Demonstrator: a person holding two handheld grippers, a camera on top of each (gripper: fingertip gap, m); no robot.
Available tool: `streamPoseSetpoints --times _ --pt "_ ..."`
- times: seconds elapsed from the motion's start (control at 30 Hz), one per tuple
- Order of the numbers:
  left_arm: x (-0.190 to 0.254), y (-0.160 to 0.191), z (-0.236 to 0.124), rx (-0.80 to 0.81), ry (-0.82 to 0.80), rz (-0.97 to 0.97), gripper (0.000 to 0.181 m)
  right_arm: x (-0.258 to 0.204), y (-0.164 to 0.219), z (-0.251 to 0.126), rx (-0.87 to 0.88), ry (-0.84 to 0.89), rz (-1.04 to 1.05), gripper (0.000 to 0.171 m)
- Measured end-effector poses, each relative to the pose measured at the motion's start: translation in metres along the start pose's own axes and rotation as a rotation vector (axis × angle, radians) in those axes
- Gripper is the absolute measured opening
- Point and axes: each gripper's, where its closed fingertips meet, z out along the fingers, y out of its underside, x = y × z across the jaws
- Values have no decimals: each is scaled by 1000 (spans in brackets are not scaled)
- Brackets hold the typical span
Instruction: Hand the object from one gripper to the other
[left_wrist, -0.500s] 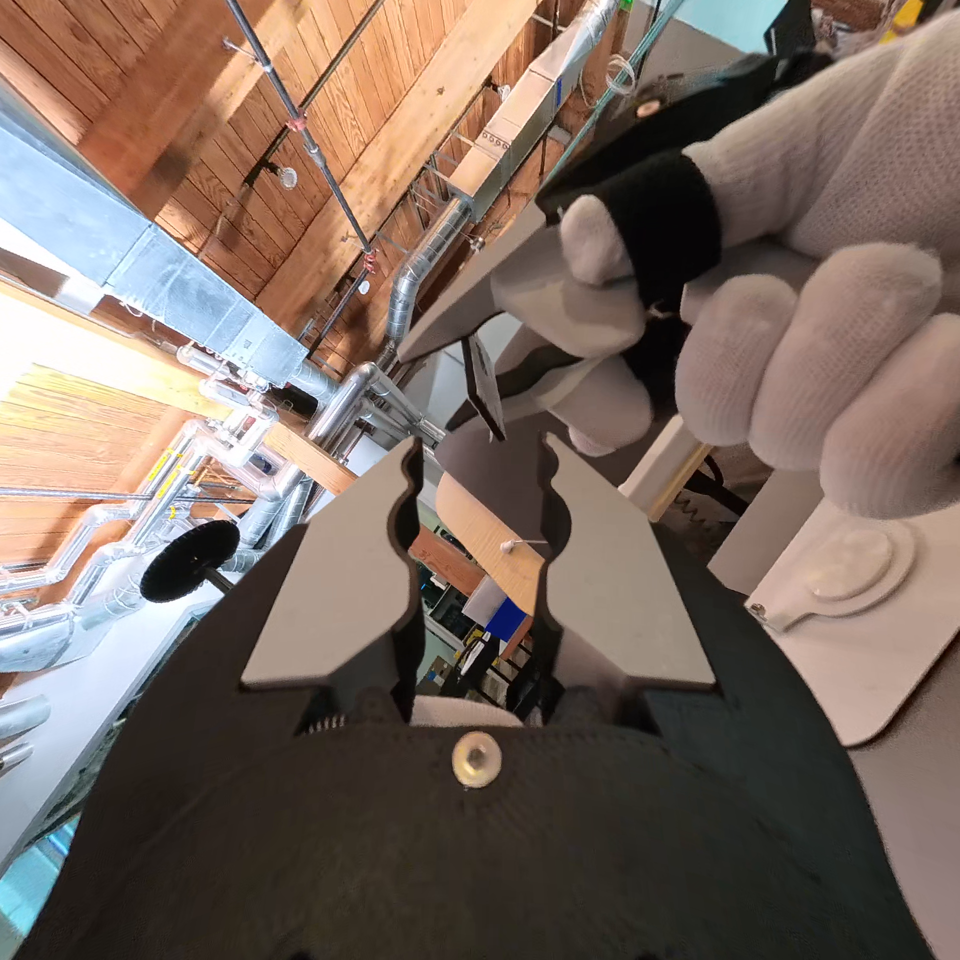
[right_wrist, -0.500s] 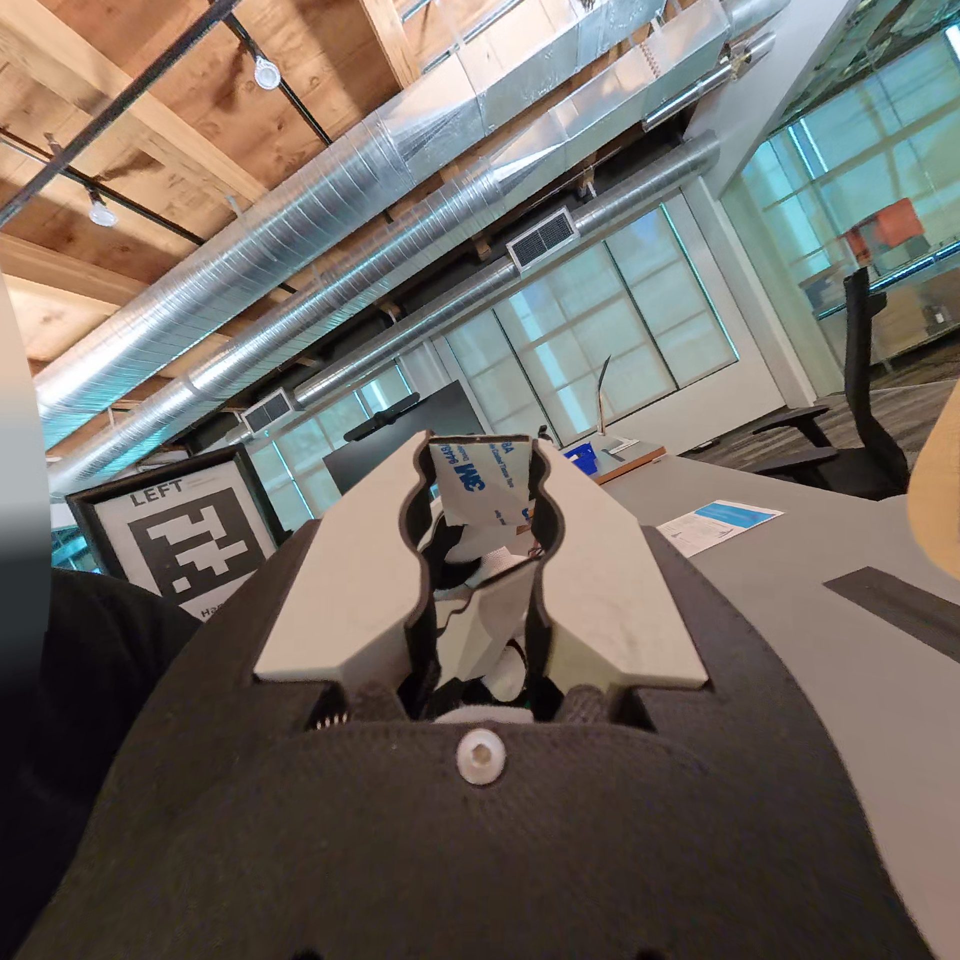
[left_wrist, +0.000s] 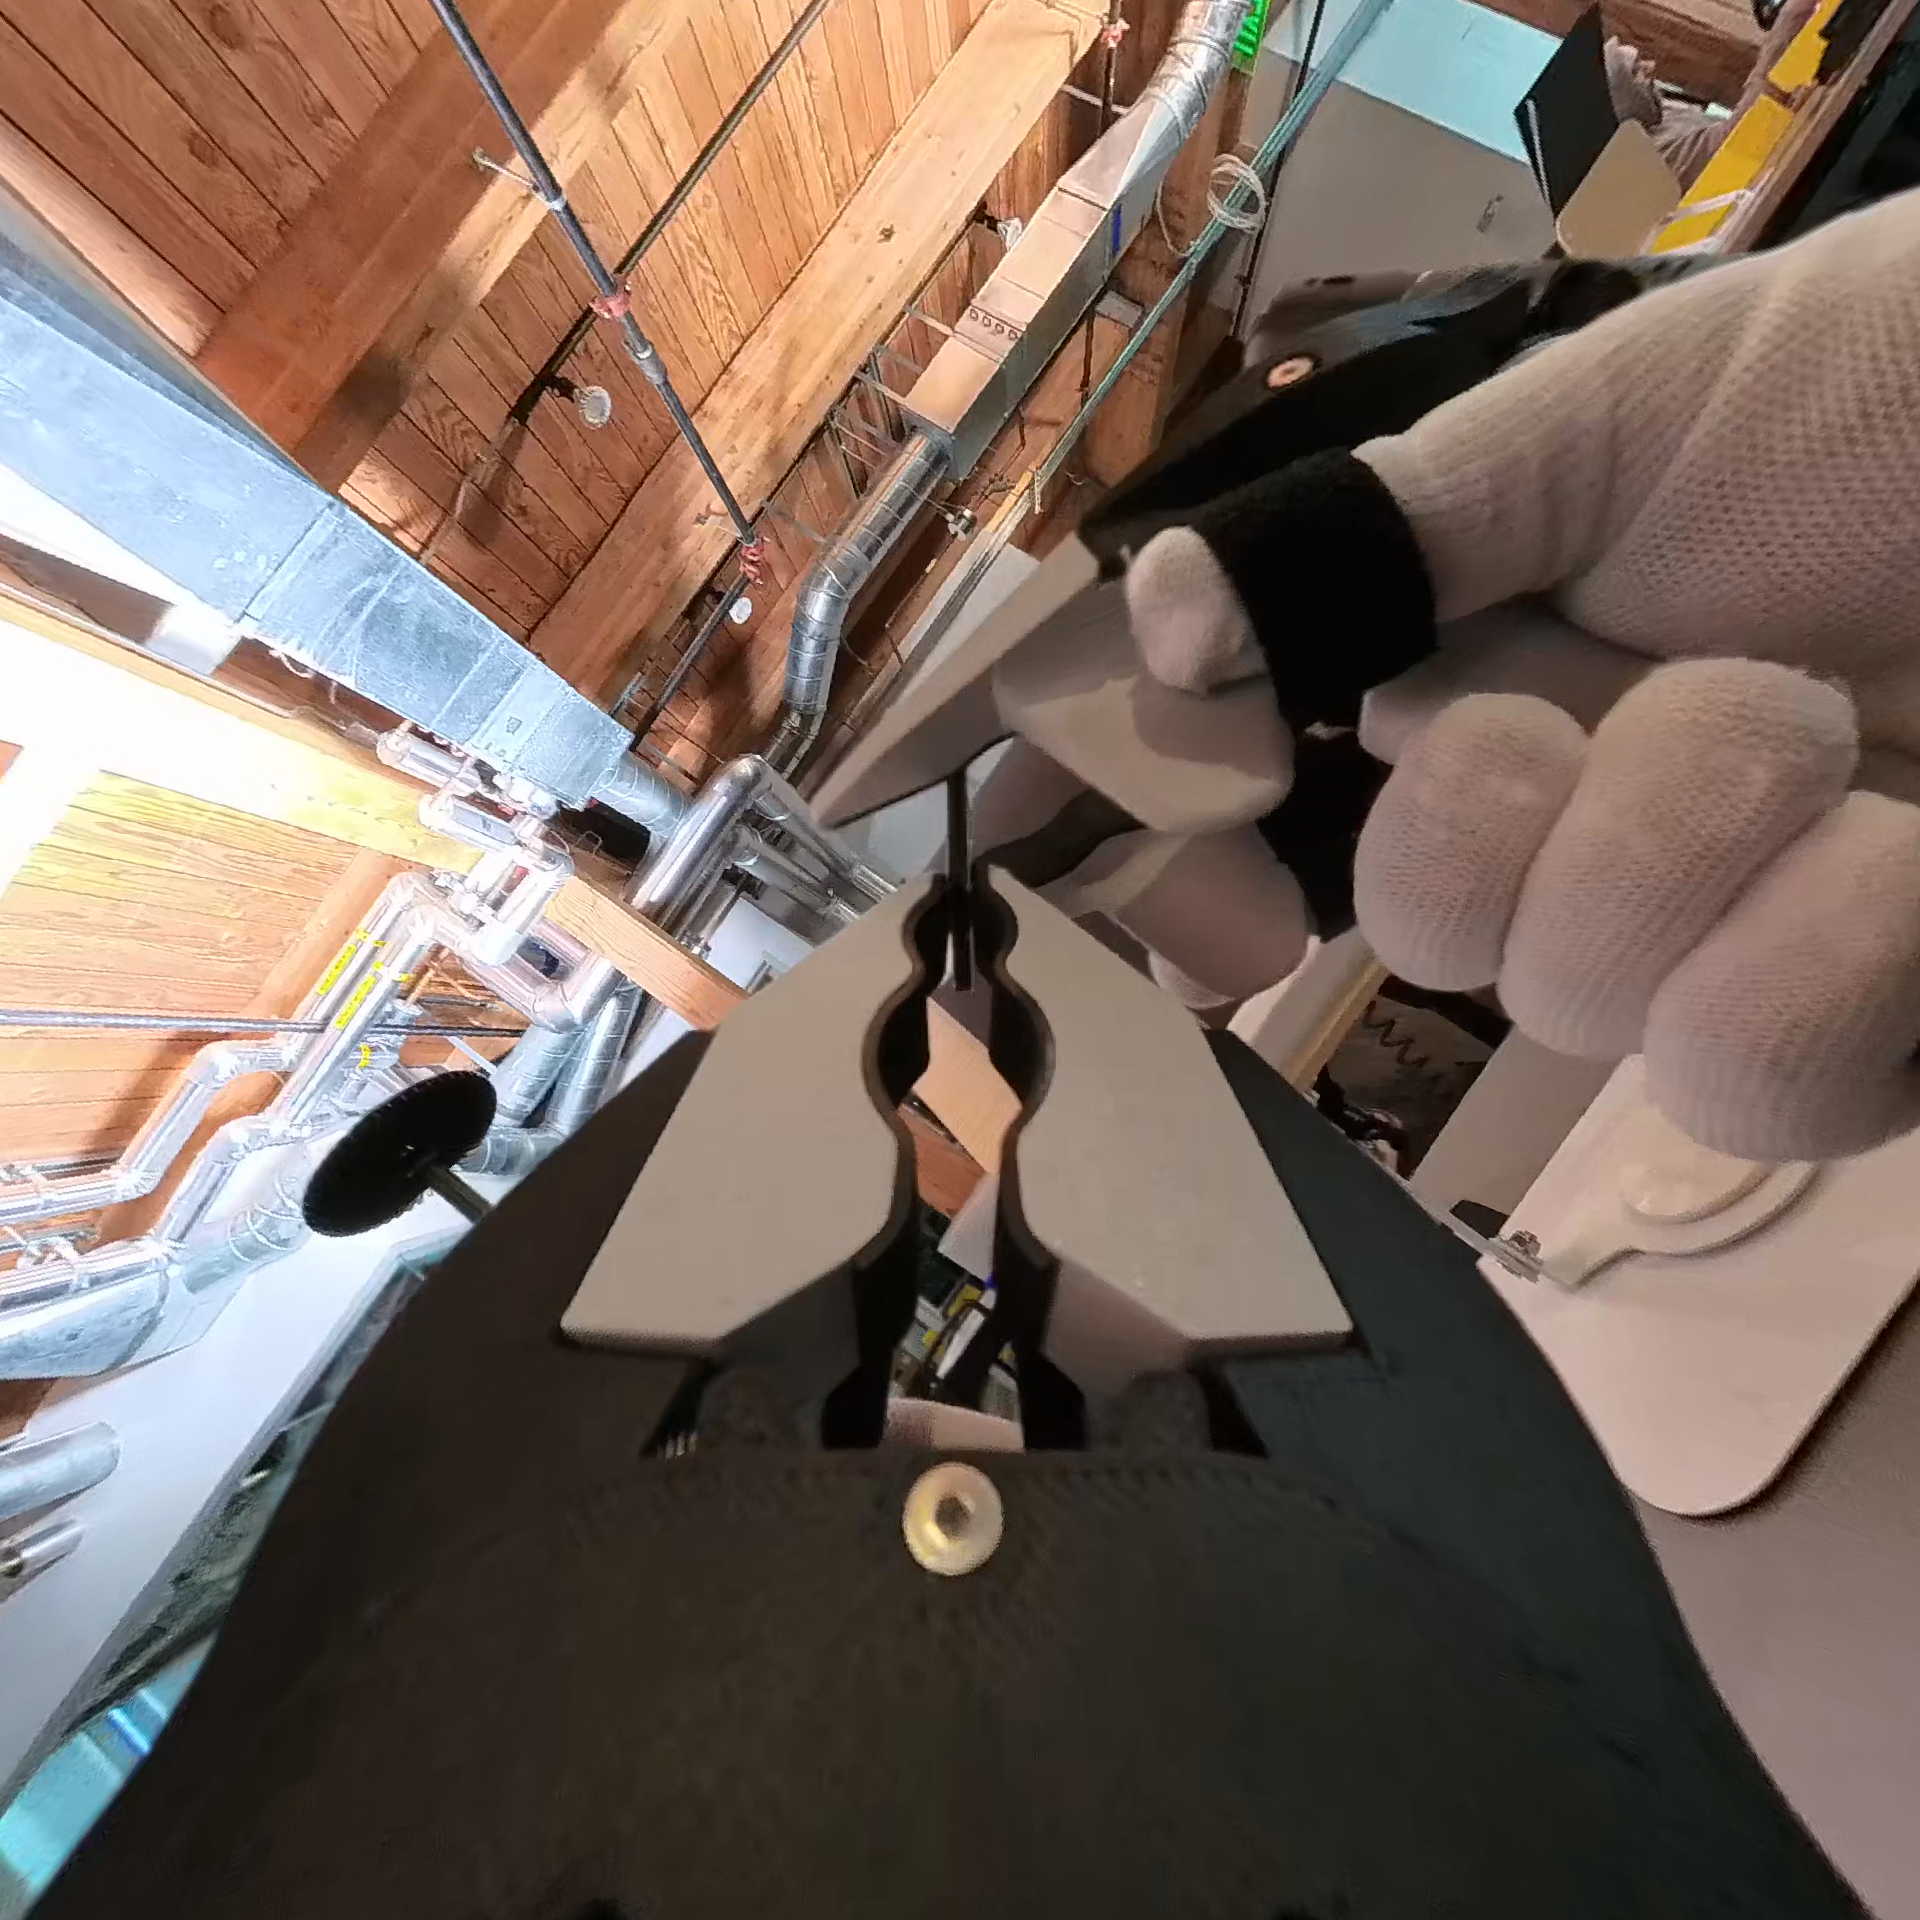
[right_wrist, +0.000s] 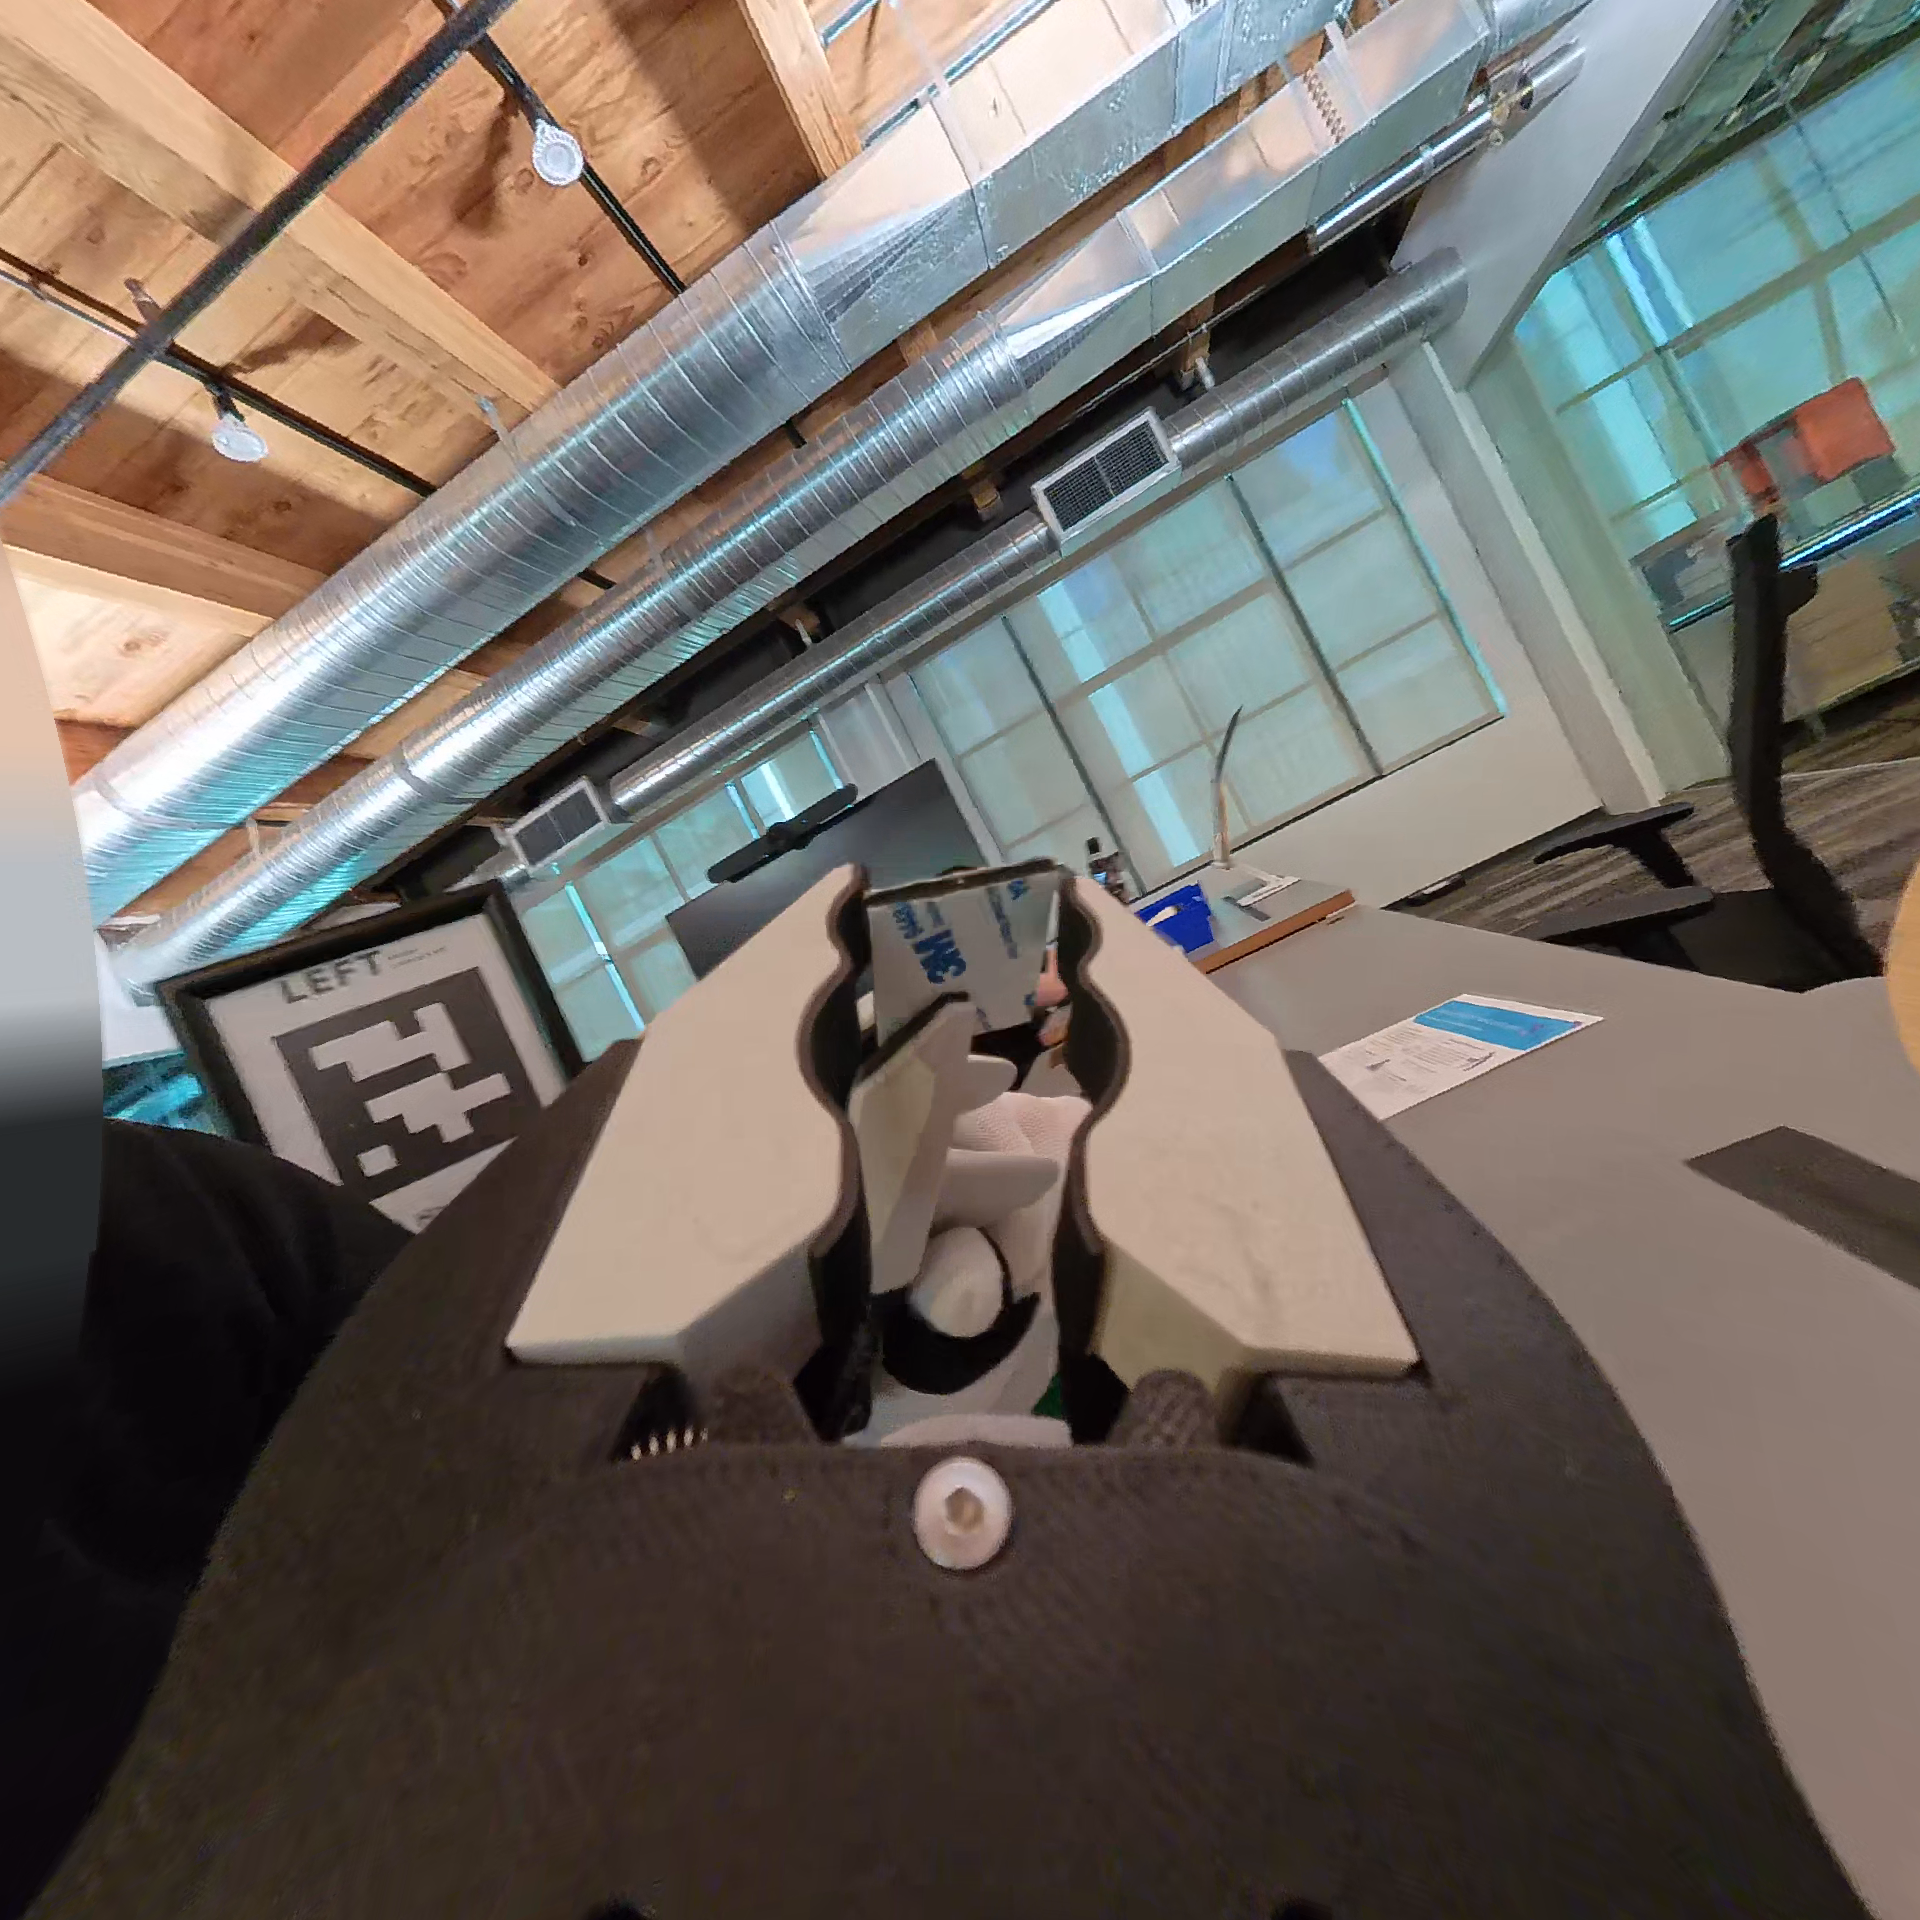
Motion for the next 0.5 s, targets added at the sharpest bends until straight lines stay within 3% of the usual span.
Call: streamPoseSetpoints --times 0.03,0.1,0.23,0.43,0.5 --pt "0 2 1 -13 23 -19 1 3 -2 -2 5 19 -22 42" --pt "-2 12 4 -58 93 -125 1 8 -6 -5 -12 59 -75 59" --pt "-7 30 6 -148 249 -363 1 4 -8 -8 -96 116 -359 61" --pt "6 41 -6 -308 610 -852 1 17 12 -14 -487 396 -1441 74" --pt "12 38 -12 -332 696 -955 1 18 16 -12 -552 436 -1654 78"
